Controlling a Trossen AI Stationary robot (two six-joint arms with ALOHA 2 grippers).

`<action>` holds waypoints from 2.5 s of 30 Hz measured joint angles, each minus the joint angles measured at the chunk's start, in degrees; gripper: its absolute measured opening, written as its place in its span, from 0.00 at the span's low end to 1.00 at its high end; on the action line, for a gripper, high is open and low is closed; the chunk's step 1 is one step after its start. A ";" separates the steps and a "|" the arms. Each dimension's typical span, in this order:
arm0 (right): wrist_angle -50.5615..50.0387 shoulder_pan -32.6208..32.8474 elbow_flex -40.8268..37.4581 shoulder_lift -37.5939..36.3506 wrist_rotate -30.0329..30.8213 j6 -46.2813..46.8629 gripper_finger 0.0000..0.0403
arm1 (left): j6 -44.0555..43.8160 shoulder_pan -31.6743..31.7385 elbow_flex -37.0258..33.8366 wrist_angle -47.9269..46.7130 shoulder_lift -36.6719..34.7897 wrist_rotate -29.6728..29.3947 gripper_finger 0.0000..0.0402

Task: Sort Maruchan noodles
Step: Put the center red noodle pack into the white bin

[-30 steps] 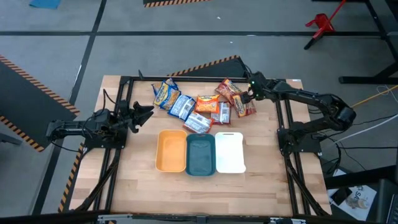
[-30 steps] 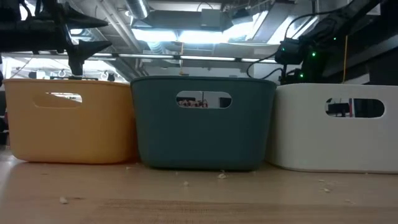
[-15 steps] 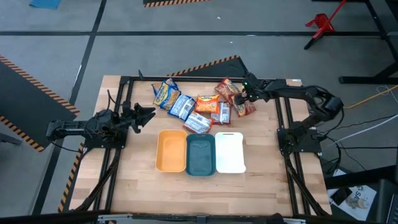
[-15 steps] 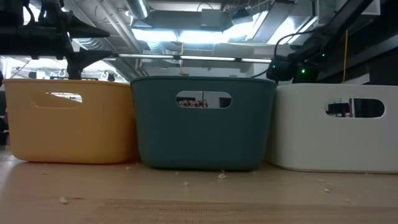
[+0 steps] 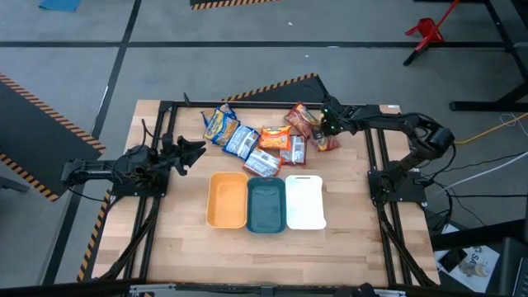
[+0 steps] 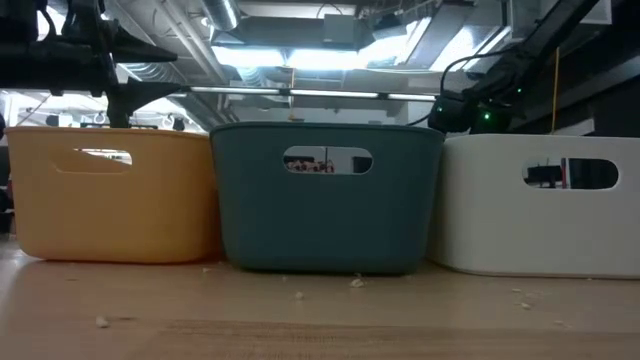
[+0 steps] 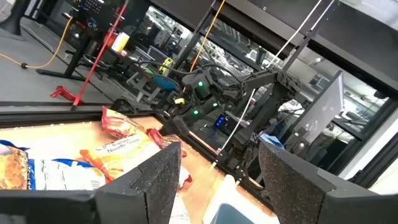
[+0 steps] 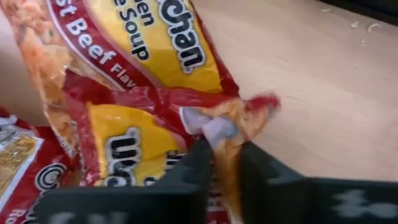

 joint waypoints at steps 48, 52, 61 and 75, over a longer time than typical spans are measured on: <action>-20.71 0.11 -0.17 -9.55 -10.02 -25.53 0.95 | 2.54 0.02 0.00 -1.59 0.00 -3.68 0.53; -17.97 0.11 -0.17 -5.46 -6.82 -31.72 0.96 | 2.79 0.02 0.00 -2.63 -0.02 -3.62 0.53; -10.01 0.07 0.20 2.58 -4.28 -37.29 0.93 | 3.07 0.02 0.00 -3.28 -0.02 -3.53 0.53; -10.07 0.09 0.07 3.80 -4.69 -32.74 0.17 | 3.06 0.02 0.01 -4.20 -0.02 -3.40 0.53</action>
